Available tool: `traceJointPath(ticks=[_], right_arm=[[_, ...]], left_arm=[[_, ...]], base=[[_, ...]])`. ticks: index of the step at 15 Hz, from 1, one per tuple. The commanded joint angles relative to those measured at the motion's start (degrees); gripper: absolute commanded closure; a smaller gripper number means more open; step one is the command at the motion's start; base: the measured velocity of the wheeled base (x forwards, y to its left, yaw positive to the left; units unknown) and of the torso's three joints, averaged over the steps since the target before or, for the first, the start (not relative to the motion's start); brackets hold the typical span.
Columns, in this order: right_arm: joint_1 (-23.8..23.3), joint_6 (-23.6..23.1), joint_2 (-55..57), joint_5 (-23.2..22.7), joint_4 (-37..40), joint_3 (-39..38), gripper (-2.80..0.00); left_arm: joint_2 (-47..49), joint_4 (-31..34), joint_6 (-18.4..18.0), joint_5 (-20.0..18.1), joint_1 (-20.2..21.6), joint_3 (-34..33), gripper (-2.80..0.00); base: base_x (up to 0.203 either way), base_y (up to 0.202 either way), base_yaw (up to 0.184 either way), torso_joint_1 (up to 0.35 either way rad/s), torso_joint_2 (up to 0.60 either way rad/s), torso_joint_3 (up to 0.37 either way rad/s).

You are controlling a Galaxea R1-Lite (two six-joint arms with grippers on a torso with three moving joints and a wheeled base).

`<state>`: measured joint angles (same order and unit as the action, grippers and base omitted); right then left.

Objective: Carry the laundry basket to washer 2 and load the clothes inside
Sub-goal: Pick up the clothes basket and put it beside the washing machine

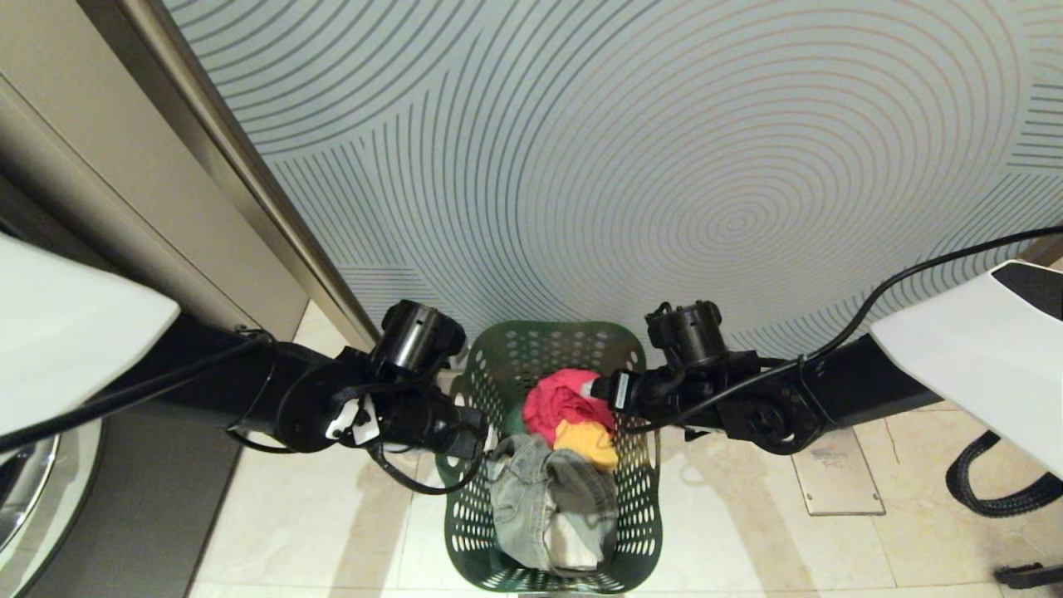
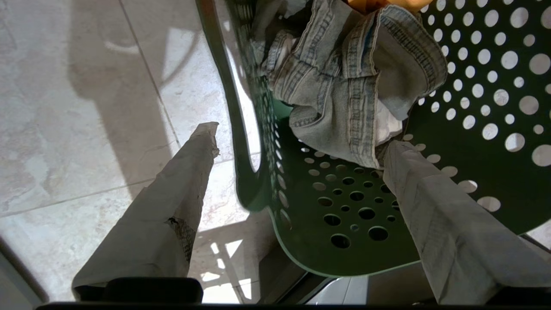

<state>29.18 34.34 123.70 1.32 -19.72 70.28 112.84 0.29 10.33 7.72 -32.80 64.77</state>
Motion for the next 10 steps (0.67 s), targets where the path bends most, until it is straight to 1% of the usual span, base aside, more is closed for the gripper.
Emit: traceJointPath(ticks=[1,3,7,8,10], right_arm=[[0.17,0.53,0.23,-0.09,-0.16,-0.4,-2.8],[0.26,1.17,0.23,-0.09,-0.23,-0.41,-2.8],[0.1,1.78,1.11,-0.04,-0.48,-1.43,-2.8],[0.11,1.85,1.06,-0.19,-1.77,-2.25,-2.8],[0.23,1.74,1.84,-0.62,-8.04,-4.35,-2.8]], left_arm=[[2.98,0.14,0.2,-0.21,-0.57,1.81,-2.8],[3.61,0.3,0.53,-2.47,-0.76,2.34,-2.8],[4.06,0.59,2.98,-6.4,-1.03,2.46,-2.8],[4.25,0.53,3.14,-7.93,-1.03,2.48,-2.8],[5.08,0.5,3.75,-9.46,-1.03,2.65,-2.8]], base=[[0.0,0.0,0.0,0.0,0.0,0.0],[0.0,0.0,0.0,0.0,0.0,0.0],[0.0,0.0,0.0,0.0,0.0,0.0],[0.0,0.0,0.0,0.0,0.0,0.0],[0.0,0.0,0.0,0.0,0.0,0.0]])
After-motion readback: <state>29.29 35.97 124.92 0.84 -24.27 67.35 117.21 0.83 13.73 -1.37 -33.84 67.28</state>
